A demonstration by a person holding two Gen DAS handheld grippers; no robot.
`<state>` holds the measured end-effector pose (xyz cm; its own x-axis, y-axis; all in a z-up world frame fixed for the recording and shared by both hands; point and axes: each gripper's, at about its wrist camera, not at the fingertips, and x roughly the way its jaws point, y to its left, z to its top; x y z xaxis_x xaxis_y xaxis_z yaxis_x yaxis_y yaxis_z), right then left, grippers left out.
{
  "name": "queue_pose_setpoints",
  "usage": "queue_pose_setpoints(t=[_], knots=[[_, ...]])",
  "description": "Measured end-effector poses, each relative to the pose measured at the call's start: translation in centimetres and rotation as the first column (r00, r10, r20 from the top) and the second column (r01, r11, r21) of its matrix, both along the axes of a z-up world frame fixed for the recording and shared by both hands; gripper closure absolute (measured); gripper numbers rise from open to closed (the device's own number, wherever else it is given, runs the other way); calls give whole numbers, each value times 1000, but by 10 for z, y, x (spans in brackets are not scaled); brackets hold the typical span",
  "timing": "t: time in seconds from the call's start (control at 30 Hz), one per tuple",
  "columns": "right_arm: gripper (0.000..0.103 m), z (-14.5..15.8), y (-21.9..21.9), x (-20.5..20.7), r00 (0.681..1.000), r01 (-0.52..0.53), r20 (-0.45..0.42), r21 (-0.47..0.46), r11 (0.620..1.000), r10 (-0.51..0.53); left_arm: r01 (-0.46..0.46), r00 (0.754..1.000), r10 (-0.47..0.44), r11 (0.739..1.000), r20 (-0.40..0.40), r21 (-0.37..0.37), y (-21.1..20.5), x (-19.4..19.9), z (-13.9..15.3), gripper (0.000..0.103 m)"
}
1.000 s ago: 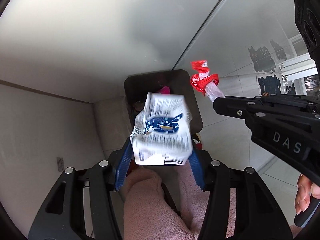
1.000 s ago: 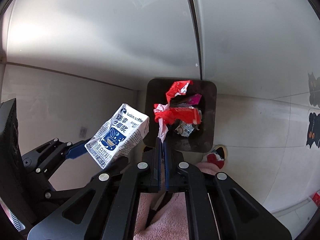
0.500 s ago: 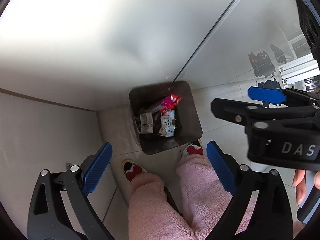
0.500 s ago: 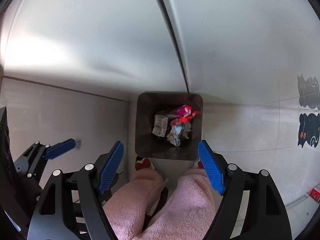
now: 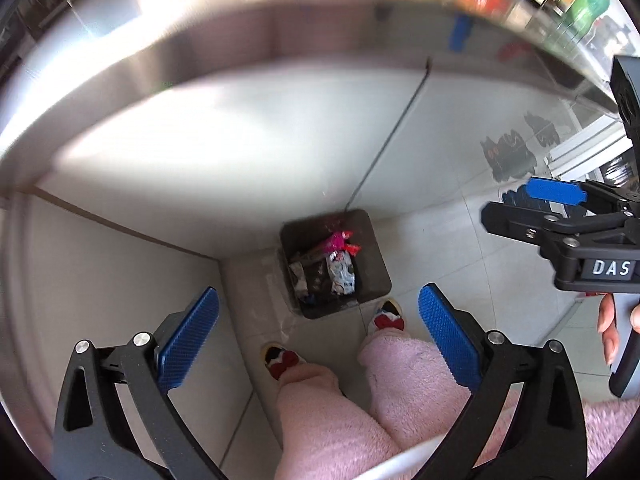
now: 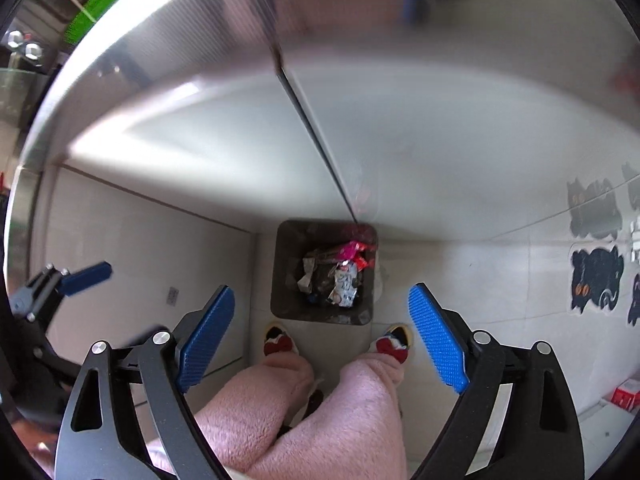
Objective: Collect trash
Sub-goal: 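Grasp the white plastic bag with the left gripper while the right grasps the clear plastic bag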
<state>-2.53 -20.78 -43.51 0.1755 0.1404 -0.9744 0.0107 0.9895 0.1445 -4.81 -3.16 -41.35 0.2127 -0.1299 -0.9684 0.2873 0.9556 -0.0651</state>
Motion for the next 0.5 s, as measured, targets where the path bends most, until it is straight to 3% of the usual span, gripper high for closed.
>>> queue_pose_setpoints(t=[0.2, 0.5], knots=[[5, 61, -1, -4, 996, -8, 85, 16, 1000, 6, 1, 999, 0, 1000, 48, -23, 11, 1, 58, 8], [4, 131, -2, 19, 967, -30, 250, -40, 999, 40, -26, 980, 34, 999, 196, -40, 22, 33, 139, 8]])
